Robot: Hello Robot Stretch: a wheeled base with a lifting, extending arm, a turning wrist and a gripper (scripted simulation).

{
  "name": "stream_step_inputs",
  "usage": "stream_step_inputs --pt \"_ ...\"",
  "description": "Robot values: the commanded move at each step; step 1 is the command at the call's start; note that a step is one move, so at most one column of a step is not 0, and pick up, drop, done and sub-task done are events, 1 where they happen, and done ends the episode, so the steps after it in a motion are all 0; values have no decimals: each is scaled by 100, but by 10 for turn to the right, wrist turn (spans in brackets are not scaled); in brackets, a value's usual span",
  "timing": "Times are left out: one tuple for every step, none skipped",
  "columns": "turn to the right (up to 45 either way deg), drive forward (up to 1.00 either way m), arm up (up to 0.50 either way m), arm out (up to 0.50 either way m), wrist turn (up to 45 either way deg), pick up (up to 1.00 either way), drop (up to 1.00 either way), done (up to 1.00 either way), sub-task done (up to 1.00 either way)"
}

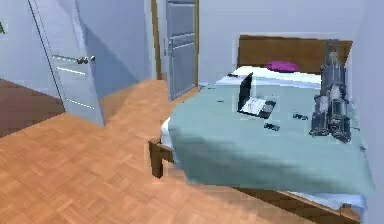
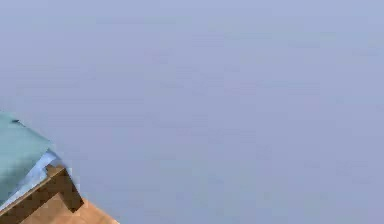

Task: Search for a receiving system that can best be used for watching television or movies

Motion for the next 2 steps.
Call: stream_step_inputs --pt "-450 0 0 0 0 0 0 0 0" --pt "-150 0 0 0 0 0 0 0 0"
